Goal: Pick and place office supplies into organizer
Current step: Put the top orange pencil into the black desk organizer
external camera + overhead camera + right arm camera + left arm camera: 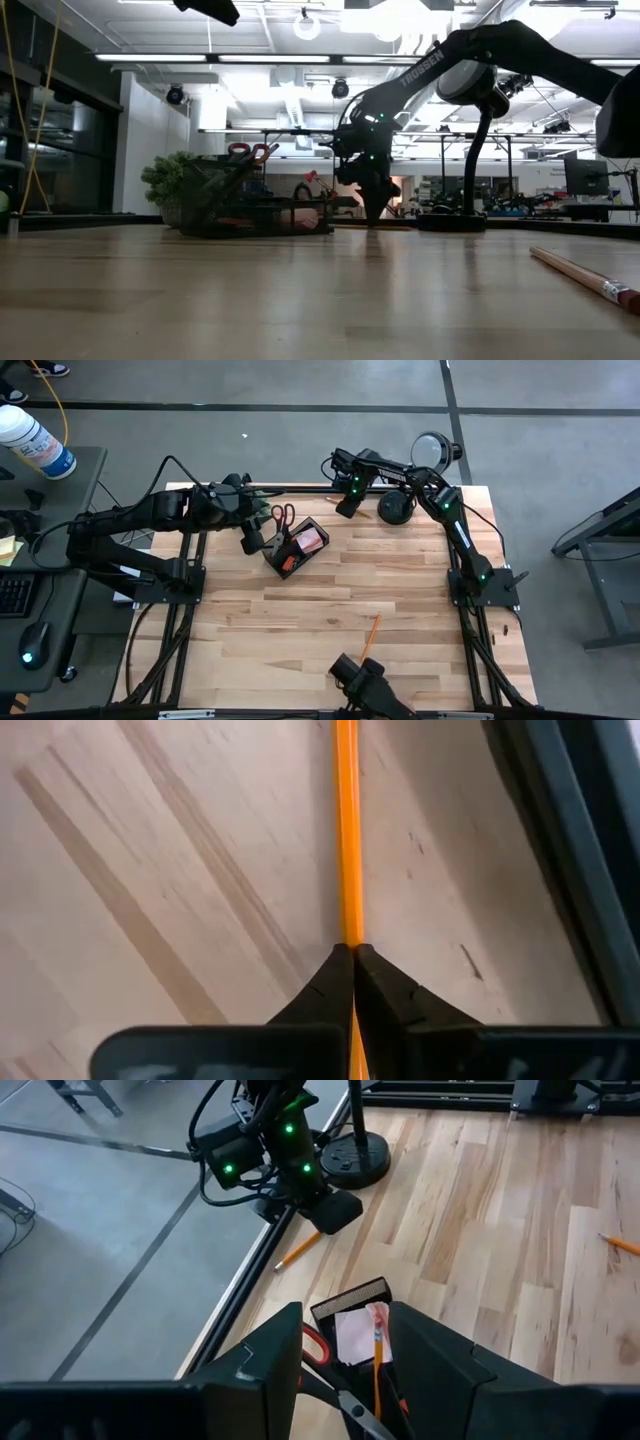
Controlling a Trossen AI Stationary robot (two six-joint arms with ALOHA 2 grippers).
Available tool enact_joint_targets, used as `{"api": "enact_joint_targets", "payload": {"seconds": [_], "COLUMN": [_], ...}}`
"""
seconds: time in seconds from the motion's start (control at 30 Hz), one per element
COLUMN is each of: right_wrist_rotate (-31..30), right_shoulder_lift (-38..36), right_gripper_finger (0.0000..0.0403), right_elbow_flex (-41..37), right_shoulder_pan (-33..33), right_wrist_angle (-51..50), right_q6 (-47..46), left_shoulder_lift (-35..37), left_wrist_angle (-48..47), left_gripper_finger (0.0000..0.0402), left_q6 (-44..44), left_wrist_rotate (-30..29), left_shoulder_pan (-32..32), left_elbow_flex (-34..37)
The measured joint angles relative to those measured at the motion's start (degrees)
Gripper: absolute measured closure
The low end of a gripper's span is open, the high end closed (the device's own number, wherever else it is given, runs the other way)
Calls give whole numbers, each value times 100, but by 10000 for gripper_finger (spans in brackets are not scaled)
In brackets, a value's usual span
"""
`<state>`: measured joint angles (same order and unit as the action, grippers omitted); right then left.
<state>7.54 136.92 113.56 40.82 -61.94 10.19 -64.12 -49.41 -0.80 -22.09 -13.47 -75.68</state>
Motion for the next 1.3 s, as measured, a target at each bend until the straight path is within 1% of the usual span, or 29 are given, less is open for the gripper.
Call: {"api": "enact_joint_targets", "payload": {"seconds": [0.27, 0.47, 0.63, 0.77, 0.87, 0.97, 1.13, 1.23, 1.3], "right_wrist_rotate": [250, 344, 725, 856, 801, 735, 2, -58, -58], "right_shoulder_lift": [-33, -256, -354, -354, -354, -354, -345, -343, -343], "right_gripper_finger": [403, 402, 402, 400, 383, 355, 306, 291, 289], "right_elbow_flex": [-4, -13, -11, -13, -11, -11, -11, -11, -9], "right_shoulder_pan": [-5, -15, -43, -206, -413, -629, -950, -1039, -1064], "right_wrist_angle": [-107, -148, -202, -30, 344, 481, 527, 491, 351], "right_q6": [-103, -119, -139, -129, -126, -122, -124, -167, -257], "left_shoulder_lift": [0, 0, 0, -1, -30, -60, -70, -76, -76], "left_wrist_angle": [-4, -7, -7, -7, -9, -6, -9, -9, -9], "left_gripper_finger": [263, 263, 263, 263, 263, 263, 263, 263, 263], "left_q6": [115, 119, 113, 109, 109, 109, 109, 109, 109], "left_wrist_rotate": [-26, -183, -262, -304, -336, -348, -346, -345, -345], "left_shoulder_pan": [-1, 0, 0, 0, 0, -2, -1, -2, -1], "left_elbow_flex": [0, 0, 0, 0, 2, 4, 4, 4, 4]}}
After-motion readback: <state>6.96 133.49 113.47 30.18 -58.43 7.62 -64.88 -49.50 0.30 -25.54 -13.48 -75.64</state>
